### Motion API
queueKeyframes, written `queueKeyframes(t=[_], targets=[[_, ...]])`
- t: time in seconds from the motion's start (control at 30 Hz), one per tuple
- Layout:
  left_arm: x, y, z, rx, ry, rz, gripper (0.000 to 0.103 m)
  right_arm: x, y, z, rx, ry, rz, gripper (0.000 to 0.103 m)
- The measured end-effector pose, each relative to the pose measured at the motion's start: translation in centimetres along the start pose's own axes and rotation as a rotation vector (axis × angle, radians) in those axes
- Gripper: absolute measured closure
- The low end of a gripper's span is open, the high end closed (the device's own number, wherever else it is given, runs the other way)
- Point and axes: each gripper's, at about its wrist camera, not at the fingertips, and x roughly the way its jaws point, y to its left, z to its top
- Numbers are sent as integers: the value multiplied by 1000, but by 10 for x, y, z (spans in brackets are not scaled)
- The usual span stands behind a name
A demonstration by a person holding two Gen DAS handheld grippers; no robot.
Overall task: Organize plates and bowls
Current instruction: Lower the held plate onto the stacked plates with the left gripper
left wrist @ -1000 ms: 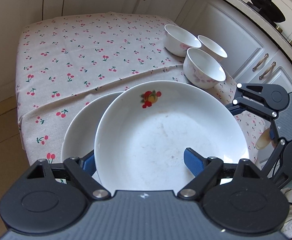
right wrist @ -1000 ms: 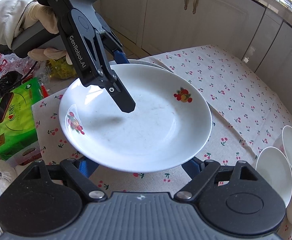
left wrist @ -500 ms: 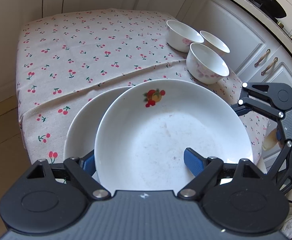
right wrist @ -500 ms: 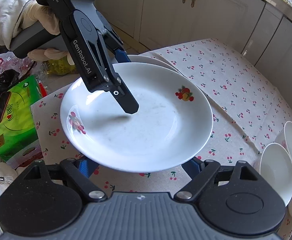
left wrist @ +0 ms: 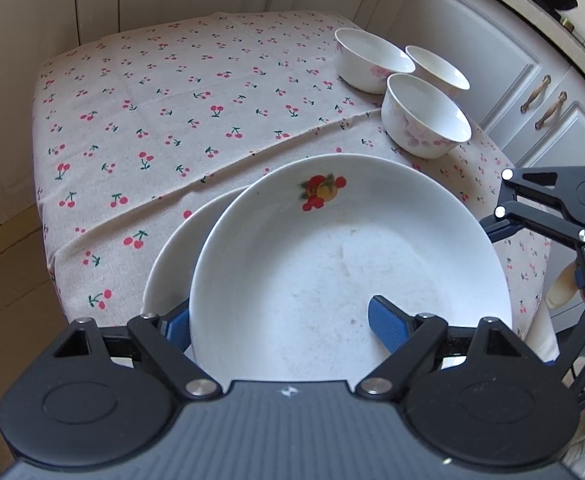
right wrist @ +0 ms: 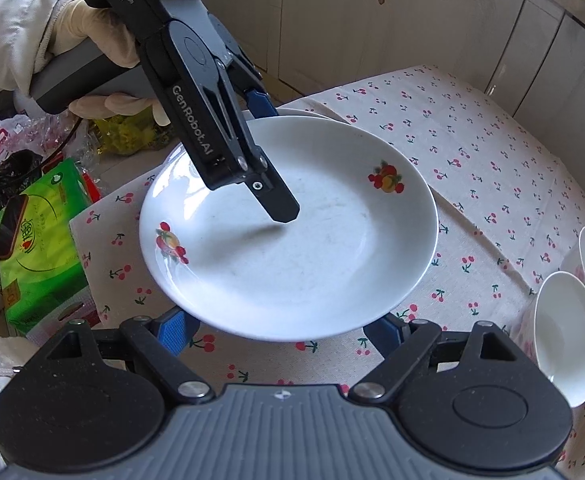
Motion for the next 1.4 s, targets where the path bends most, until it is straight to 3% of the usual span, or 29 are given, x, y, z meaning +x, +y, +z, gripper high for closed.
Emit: queueKeyframes(t=[0.7, 1.4], targets=[[6, -4, 8, 29, 1, 24, 12, -5, 2, -1, 44, -10, -12, 12], [-10, 5, -3, -50, -20, 26, 12, 6, 4, 0, -29, -16, -44, 11]])
